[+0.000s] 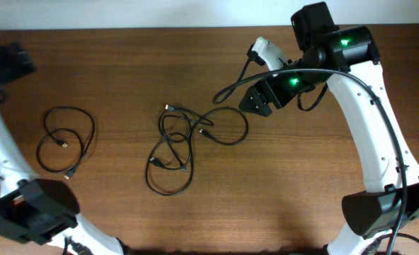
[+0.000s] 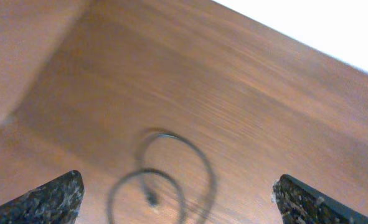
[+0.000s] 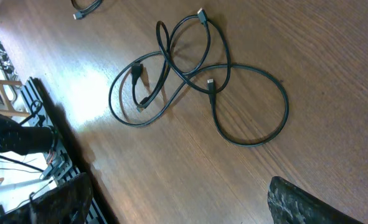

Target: Untangle cables

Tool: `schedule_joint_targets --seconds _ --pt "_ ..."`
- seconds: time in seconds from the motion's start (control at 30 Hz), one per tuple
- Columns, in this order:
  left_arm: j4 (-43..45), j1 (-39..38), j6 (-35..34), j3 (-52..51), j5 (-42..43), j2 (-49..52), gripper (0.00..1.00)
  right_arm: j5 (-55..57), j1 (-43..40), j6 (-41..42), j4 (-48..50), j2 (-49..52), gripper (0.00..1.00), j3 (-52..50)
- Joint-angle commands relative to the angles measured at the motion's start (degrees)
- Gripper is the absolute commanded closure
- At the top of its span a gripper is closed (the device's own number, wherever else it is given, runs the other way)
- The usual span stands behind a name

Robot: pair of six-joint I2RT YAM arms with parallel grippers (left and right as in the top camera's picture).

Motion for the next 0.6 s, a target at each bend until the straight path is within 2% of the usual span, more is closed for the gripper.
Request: schedule_joint_targets --seconds 0.0,0.07,0.1,0.2,0.3,0.47,0.57 --pt "-3.1 -11.4 8.8 0.7 3.2 -1.0 0.01 0.3 0.2 -0.6 0.0 -0.2 0.11 -0.2" --pt "-5.0 -15.5 14.3 0.7 3.2 -1.0 0.01 1.1 0.2 -0.6 0.0 -0.2 0.11 -0.2" --pt "-6.5 -18.1 18.7 0.7 3.2 -1.0 0.0 1.1 0.2 -0.5 0.3 -0.2 0.16 -0.2" --pt "-10.4 -23.6 31.8 -0.2 8.8 -0.9 0.01 1.2 -2.1 7.9 3.2 -0.2 0.17 -0.2" --pt "-13.2 -25.7 39.5 -2.8 15.9 -0.9 0.0 1.1 -7.7 16.9 4.3 -0.2 0.17 -0.2" --pt "-15.5 -25.9 47.1 -11.3 22.3 -0.9 0.04 -0.1 -14.5 16.9 1.4 -0.2 0.16 -0.2" --pt "-15.0 -28.7 57.3 -18.9 22.2 -0.9 0.01 -0.1 -15.2 15.3 1.3 -0.2 0.16 -0.2"
